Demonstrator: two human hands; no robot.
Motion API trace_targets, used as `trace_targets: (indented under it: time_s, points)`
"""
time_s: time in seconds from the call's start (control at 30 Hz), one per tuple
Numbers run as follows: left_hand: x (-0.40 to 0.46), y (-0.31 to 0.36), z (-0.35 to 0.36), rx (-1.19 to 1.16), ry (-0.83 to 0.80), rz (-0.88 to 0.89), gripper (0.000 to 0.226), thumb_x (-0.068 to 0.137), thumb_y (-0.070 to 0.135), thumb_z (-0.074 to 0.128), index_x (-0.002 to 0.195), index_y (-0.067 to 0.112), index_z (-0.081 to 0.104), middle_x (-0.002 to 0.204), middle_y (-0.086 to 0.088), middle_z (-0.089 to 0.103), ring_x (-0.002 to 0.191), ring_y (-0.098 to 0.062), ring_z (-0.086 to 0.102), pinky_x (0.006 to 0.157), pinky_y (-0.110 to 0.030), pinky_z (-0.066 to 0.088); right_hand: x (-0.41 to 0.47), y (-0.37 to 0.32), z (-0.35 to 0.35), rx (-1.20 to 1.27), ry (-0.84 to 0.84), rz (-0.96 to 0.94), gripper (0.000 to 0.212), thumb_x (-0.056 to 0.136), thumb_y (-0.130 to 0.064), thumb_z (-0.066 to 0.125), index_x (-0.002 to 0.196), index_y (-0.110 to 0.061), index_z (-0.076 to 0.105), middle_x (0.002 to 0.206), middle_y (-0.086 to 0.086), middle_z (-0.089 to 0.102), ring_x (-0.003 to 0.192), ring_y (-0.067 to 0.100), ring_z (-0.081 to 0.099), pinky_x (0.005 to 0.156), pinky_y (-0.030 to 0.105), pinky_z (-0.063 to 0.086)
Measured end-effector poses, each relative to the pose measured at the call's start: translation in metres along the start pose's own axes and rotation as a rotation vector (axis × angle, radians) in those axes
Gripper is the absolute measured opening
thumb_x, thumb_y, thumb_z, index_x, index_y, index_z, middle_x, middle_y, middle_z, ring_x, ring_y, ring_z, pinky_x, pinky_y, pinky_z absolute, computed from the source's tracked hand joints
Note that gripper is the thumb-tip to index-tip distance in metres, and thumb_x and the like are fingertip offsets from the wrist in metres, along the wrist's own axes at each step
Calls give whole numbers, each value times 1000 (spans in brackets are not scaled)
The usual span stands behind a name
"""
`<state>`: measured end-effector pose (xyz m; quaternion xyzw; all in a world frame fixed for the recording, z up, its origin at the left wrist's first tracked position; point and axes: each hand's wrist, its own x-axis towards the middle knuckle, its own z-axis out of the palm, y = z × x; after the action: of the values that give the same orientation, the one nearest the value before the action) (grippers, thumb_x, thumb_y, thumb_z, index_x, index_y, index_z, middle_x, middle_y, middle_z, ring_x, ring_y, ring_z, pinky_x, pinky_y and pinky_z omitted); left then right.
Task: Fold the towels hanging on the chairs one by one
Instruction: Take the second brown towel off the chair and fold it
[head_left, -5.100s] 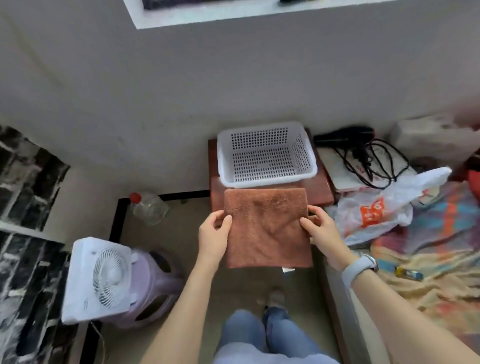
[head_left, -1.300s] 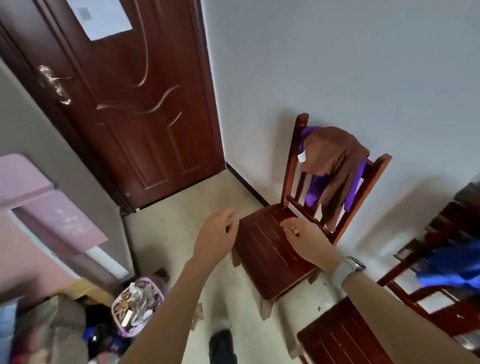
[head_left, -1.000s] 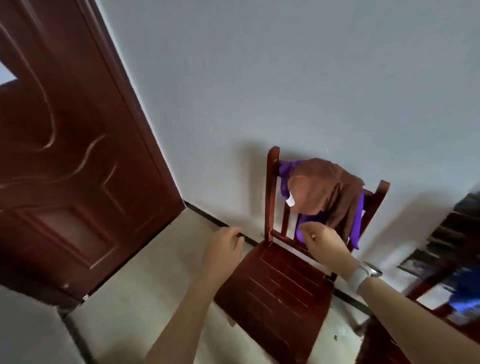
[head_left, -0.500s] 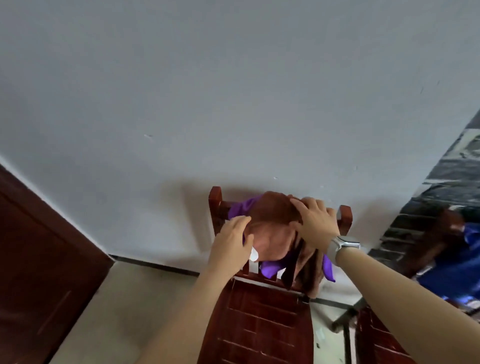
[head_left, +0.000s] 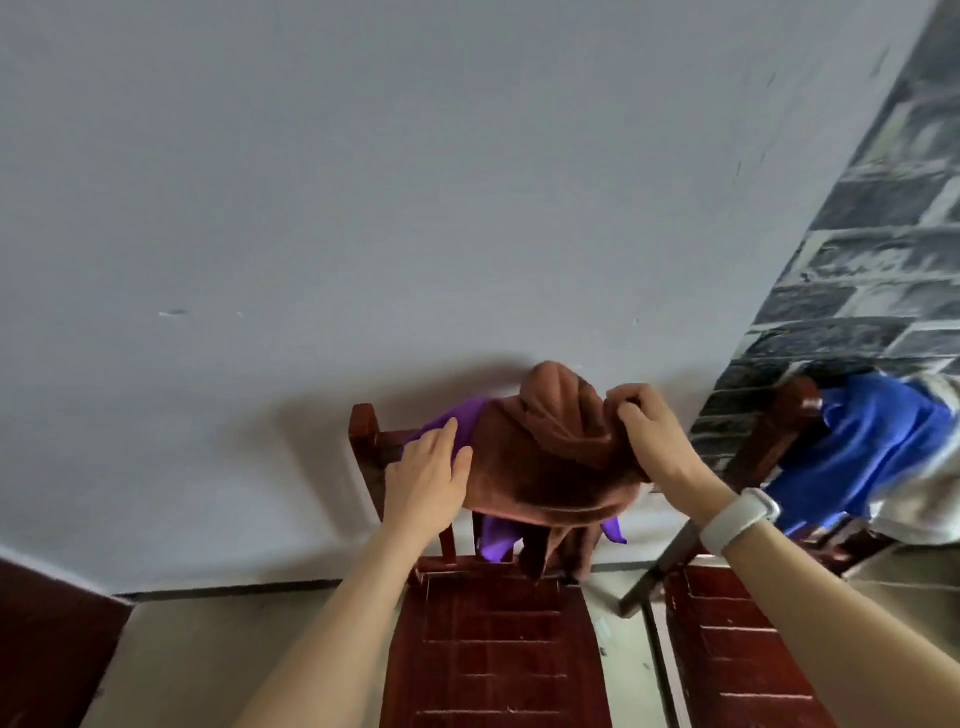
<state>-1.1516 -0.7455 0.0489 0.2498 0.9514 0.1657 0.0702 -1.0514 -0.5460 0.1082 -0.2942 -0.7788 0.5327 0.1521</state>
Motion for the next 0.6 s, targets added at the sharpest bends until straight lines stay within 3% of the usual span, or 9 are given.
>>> trace_targets:
  time_s: [0.07,0.13,0.2,0.27,0.37,0.43,0.5,0.6]
  points:
    - [2,2,0,68,-26,17,51,97,40,26,144,19,23,147,-4,31,132,-28,31,99,-45,36,-19,12,-8,-104,-169,85,10,90,-26,44,94,-23,53,90,-5,54,88,16,52,80,30,38]
    - [4,2,1,87,-45,24,52,97,41,28,144,19,23,146,-7,30,131,-31,29,99,-47,35,-37,25,-11,-296,-325,172,16,87,-41,52,86,-26,55,86,-3,58,84,18,57,80,30,41]
    - [7,1,2,84,-55,40,53,96,41,29,143,18,23,146,-9,29,131,-33,28,101,-48,35,-55,38,-9,-596,-412,204,18,84,-33,60,80,-16,61,79,3,58,78,22,59,71,24,39]
    - [7,0,1,86,-44,49,53,96,41,31,143,17,24,145,-11,30,131,-33,29,101,-49,35,-70,42,-7,-713,-442,183,16,82,-18,57,69,-11,62,73,5,56,74,23,56,63,22,35]
    - [-4,1,-1,29,46,112,50,94,37,40,138,15,36,141,-8,37,128,-32,32,98,-48,37,-91,36,-12,-614,-352,173,34,84,-16,56,52,-24,48,58,-4,51,60,13,49,51,15,34]
    - [-18,8,2,-155,91,235,43,91,30,49,131,13,47,135,-7,45,125,-30,38,97,-45,38,-101,29,-19,-567,-308,153,33,87,-18,55,55,-23,49,58,-6,51,58,8,48,54,15,35]
    - [-36,19,8,-393,-2,359,39,88,23,57,125,13,53,131,-5,51,122,-24,43,100,-39,39,-109,21,-29,-481,-273,129,25,88,-16,54,63,-15,56,63,-1,55,61,11,51,60,19,39]
    - [-64,38,16,-653,-316,439,48,83,25,64,128,22,48,131,3,48,121,-13,45,103,-32,40,-117,2,-50,-274,-175,77,17,88,-9,55,76,1,60,66,7,54,62,14,51,63,24,42]
